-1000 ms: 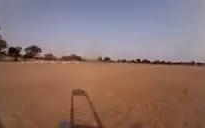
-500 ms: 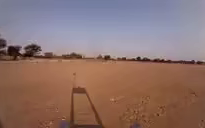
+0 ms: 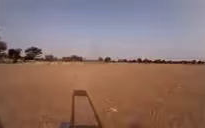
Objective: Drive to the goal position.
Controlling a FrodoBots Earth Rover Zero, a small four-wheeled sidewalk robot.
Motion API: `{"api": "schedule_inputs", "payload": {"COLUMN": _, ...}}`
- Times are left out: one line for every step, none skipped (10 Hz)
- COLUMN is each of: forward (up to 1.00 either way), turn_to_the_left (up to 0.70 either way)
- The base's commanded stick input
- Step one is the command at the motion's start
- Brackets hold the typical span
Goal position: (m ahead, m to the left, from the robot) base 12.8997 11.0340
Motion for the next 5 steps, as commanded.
{"api": "schedule_inputs", "payload": {"forward": 0.69, "turn_to_the_left": 0.00}}
{"api": "schedule_inputs", "payload": {"forward": 0.69, "turn_to_the_left": 0.00}}
{"api": "schedule_inputs", "payload": {"forward": 0.69, "turn_to_the_left": 0.00}}
{"api": "schedule_inputs", "payload": {"forward": 0.69, "turn_to_the_left": 0.00}}
{"api": "schedule_inputs", "payload": {"forward": 0.69, "turn_to_the_left": 0.00}}
